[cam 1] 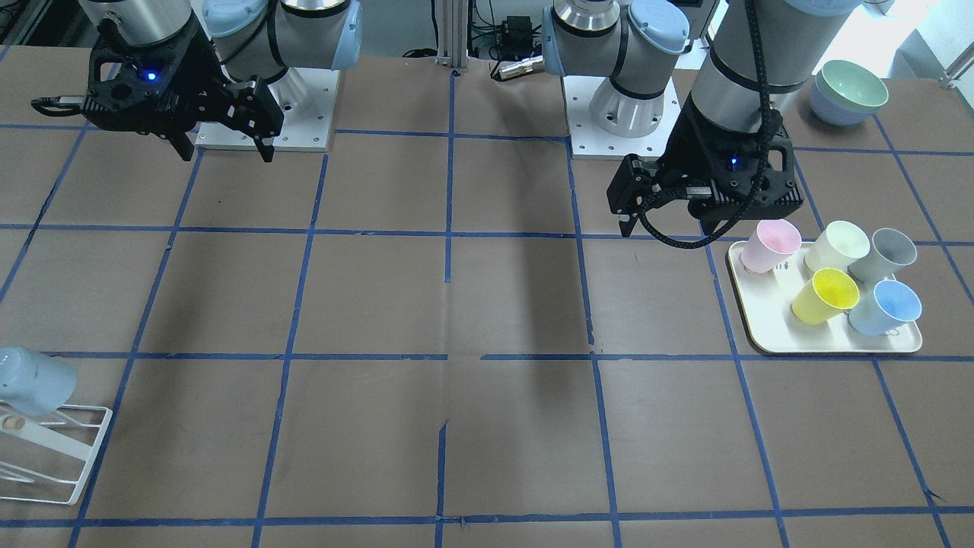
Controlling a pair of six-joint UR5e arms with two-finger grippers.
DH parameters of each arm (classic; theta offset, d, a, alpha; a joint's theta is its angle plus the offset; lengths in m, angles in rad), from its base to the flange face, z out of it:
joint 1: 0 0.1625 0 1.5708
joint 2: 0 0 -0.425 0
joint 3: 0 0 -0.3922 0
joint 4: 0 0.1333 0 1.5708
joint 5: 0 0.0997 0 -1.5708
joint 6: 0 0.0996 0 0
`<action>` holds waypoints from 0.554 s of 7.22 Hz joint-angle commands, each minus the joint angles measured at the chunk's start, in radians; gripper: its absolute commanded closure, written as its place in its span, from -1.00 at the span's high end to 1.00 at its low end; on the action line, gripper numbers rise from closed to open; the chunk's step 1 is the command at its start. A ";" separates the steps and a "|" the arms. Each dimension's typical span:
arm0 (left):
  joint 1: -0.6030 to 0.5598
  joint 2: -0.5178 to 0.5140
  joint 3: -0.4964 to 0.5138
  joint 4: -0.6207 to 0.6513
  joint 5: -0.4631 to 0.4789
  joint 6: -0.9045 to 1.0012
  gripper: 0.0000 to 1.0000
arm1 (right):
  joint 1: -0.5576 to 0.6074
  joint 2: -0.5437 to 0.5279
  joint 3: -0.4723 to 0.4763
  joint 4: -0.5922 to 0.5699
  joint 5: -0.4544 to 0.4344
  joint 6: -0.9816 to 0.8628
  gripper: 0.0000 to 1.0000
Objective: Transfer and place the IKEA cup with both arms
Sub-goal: 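Move the right gripper over the light blue cup on the wire rack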
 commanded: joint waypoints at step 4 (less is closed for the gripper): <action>0.002 0.001 0.004 0.000 0.000 0.000 1.00 | -0.003 0.000 -0.001 -0.008 0.000 -0.001 1.00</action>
